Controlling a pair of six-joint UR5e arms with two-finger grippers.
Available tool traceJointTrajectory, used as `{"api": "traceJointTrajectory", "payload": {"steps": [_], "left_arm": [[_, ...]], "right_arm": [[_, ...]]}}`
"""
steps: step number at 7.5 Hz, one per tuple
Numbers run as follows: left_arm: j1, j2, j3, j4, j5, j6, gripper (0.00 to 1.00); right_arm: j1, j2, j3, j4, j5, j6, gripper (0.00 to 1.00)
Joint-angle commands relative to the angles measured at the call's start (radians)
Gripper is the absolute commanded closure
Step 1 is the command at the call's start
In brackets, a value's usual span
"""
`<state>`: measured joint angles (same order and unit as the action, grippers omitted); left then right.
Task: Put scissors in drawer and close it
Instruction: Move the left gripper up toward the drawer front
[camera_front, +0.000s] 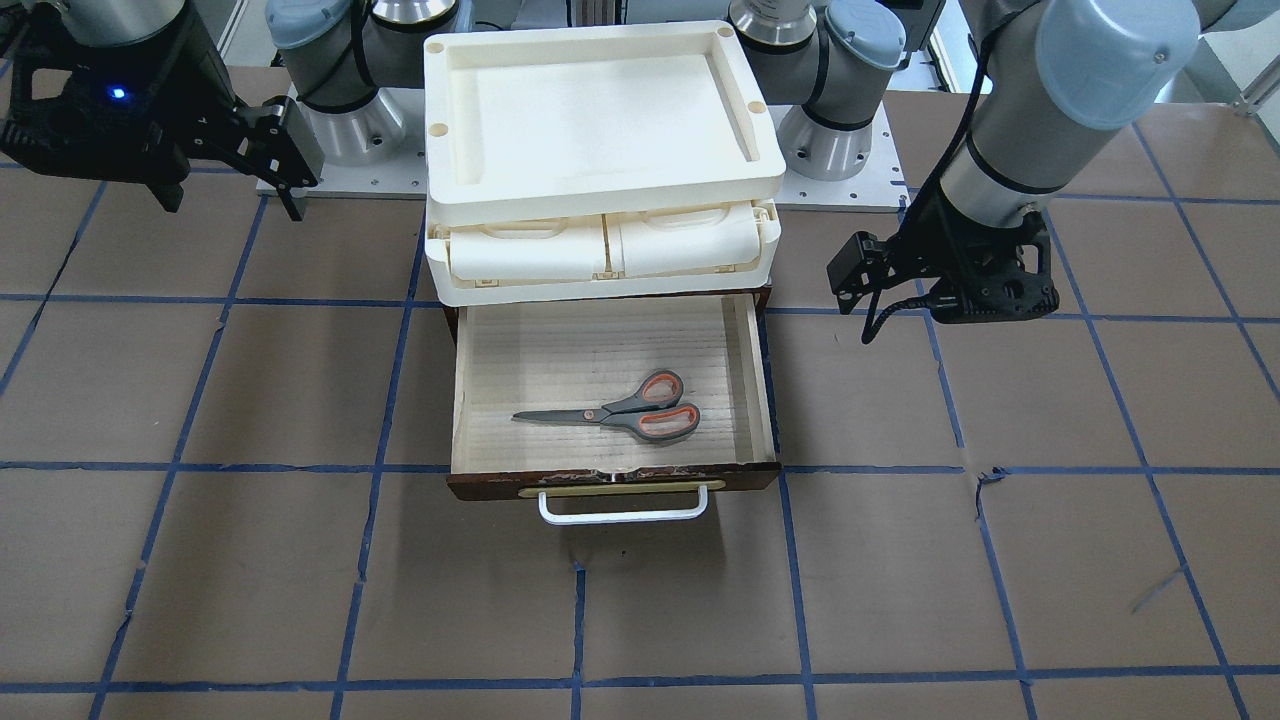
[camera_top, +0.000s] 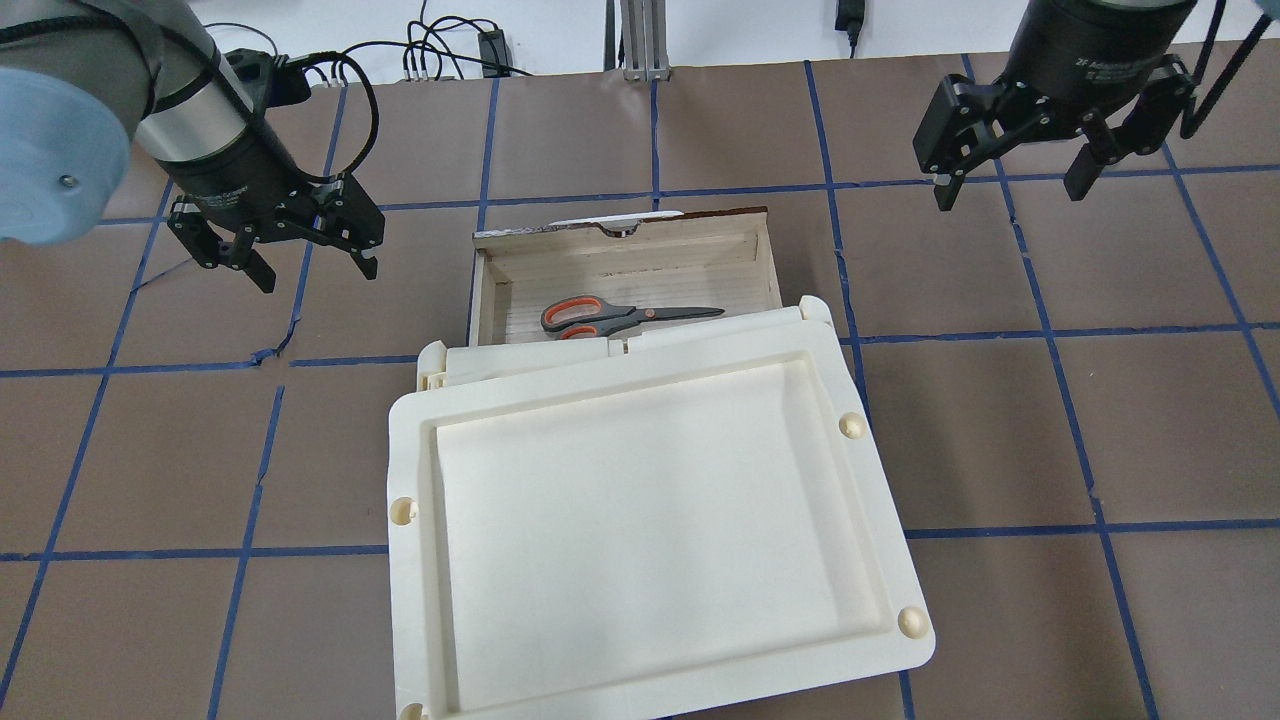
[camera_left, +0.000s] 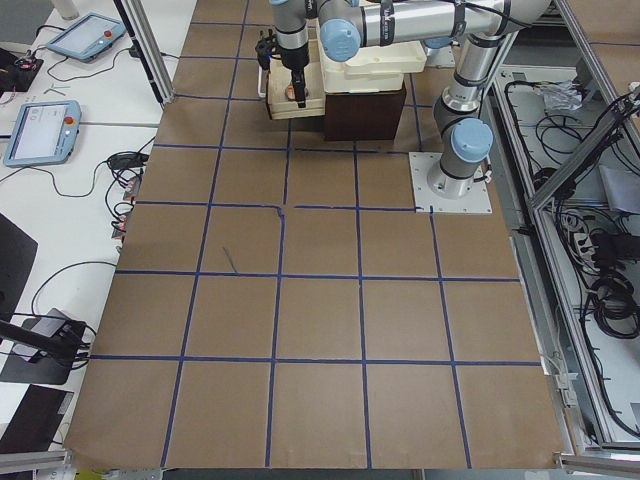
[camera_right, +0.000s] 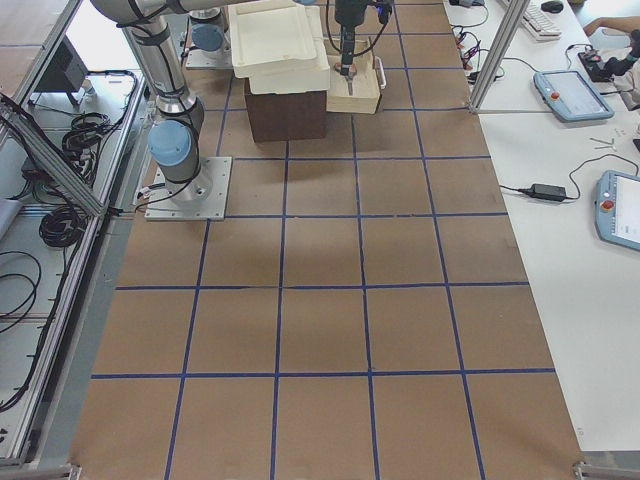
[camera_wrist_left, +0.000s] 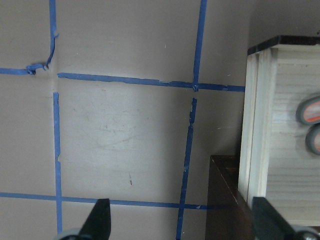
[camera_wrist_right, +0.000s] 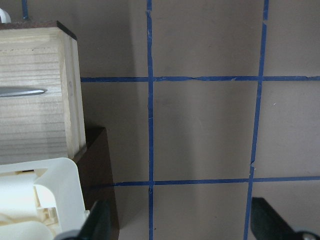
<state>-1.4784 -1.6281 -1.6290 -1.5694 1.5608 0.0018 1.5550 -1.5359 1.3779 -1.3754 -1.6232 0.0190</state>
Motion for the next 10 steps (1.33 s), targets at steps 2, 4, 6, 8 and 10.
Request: {"api": "traceJointTrajectory", "payload": {"steps": [2, 4, 6, 8, 10], "left_arm": [[0.003, 0.001, -0.006, -0.008, 0.050, 0.000, 0.00], [0.021, -0.021, 0.014, 0.017, 0.032, 0.017, 0.00], [0.020, -0.053, 0.018, 0.128, 0.027, 0.073, 0.00], [0.013, -0.098, 0.037, 0.157, 0.015, 0.107, 0.00], [0.012, -0.134, 0.082, 0.230, -0.103, 0.109, 0.00]], "right_arm": [[0.008, 0.088, -0.106, 0.001, 0.008, 0.009, 0.00], [0.036, 0.092, -0.089, -0.010, 0.005, 0.010, 0.00], [0.036, 0.089, -0.083, -0.010, 0.005, 0.007, 0.00], [0.036, 0.085, -0.077, -0.010, 0.002, 0.004, 0.00], [0.036, 0.086, -0.072, -0.011, 0.000, 0.002, 0.00]]}}
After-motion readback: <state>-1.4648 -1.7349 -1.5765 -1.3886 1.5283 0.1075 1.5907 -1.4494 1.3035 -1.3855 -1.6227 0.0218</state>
